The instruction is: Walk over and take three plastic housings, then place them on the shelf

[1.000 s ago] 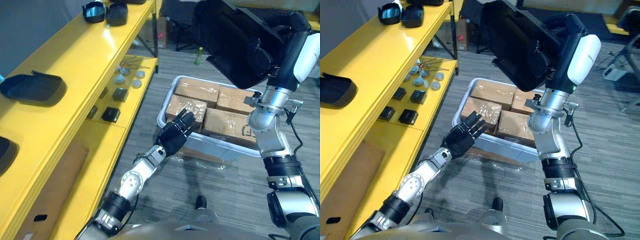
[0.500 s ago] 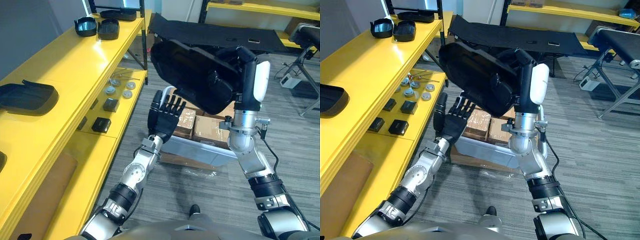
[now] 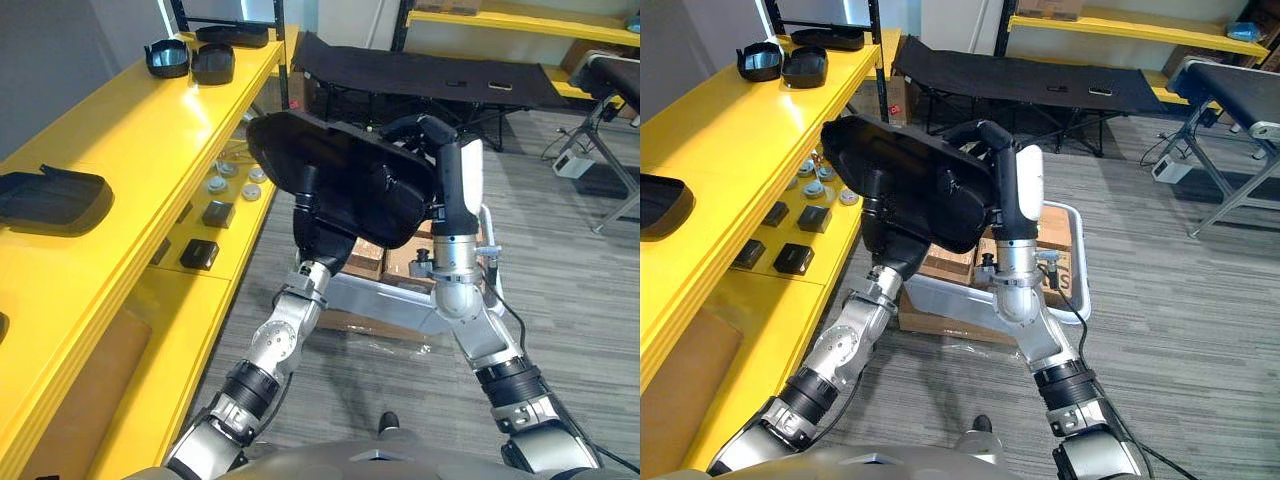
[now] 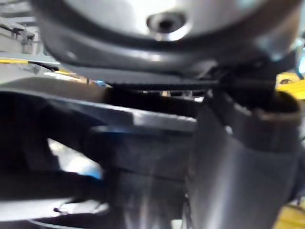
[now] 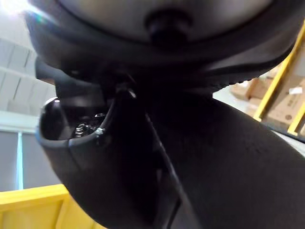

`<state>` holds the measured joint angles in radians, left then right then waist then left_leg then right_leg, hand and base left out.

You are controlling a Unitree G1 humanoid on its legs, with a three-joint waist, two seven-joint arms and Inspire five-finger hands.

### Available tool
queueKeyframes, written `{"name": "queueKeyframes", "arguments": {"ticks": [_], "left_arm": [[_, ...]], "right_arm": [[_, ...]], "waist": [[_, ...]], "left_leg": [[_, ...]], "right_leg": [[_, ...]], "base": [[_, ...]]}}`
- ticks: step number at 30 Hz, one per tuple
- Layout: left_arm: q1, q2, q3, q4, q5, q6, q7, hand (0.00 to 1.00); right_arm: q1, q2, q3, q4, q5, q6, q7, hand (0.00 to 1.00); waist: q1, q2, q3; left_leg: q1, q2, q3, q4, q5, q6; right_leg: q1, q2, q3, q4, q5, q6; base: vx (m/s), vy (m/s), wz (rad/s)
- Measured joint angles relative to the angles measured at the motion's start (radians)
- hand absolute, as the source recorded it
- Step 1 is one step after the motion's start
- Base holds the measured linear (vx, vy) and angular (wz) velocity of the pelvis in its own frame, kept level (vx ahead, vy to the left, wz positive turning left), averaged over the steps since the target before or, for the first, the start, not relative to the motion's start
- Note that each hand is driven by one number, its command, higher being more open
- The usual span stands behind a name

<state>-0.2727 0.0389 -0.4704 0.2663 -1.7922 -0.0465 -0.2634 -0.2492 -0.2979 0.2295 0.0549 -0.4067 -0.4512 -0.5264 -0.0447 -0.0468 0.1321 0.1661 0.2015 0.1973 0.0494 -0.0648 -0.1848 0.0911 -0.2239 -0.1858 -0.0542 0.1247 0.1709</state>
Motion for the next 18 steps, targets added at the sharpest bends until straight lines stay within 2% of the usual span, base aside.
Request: {"name": "queueKeyframes", "arguments": {"ticks": [1, 2, 9, 18], "left_arm": [[0.0, 0.0, -0.009, 0.0, 0.012, 0.013, 0.001, 1.0], [0.0, 0.0, -0.02, 0.0, 0.033, 0.023, 0.001, 0.0], [0.0, 0.003, -0.04, 0.0, 0.082, 0.027, 0.002, 0.0], [0.0, 0.015, -0.078, -0.002, 0.115, -0.065, 0.04, 0.0]], "right_arm": [[0.0, 0.001, 0.01, -0.001, 0.001, 0.0, 0.004, 0.0], [0.0, 0.003, 0.02, -0.002, 0.001, -0.001, 0.008, 0.0], [0.008, 0.005, 0.03, -0.002, 0.013, -0.01, 0.013, 0.0], [0.064, 0.031, 0.049, -0.001, 0.031, -0.019, -0.013, 0.0]], "waist": [[0.0, -0.001, -0.001], [0.0, -0.001, -0.001], [-0.003, -0.001, -0.004], [-0.006, -0.002, -0.012]], "left_leg": [[0.0, 0.0, 0.0, 0.0, 0.0, 0.0], [0.0, 0.0, 0.0, 0.0, 0.0, 0.0], [0.0, 0.0, 0.0, -0.001, 0.0, 0.0], [0.0, 0.0, 0.001, -0.002, 0.0, 0.0]], "right_leg": [[0.0, 0.0, 0.0, 0.0, 0.0, 0.0], [0.0, 0.0, 0.0, 0.0, 0.0, 0.0], [0.0, 0.0, 0.0, -0.002, 0.0, 0.0], [0.0, 0.0, 0.0, -0.002, 0.0, 0.0]], "base": [[0.0, 0.0, 0.0], [0.0, 0.0, 0.0], [0.0, 0.0, 0.0], [0.0, 0.0, 0.0]]}}
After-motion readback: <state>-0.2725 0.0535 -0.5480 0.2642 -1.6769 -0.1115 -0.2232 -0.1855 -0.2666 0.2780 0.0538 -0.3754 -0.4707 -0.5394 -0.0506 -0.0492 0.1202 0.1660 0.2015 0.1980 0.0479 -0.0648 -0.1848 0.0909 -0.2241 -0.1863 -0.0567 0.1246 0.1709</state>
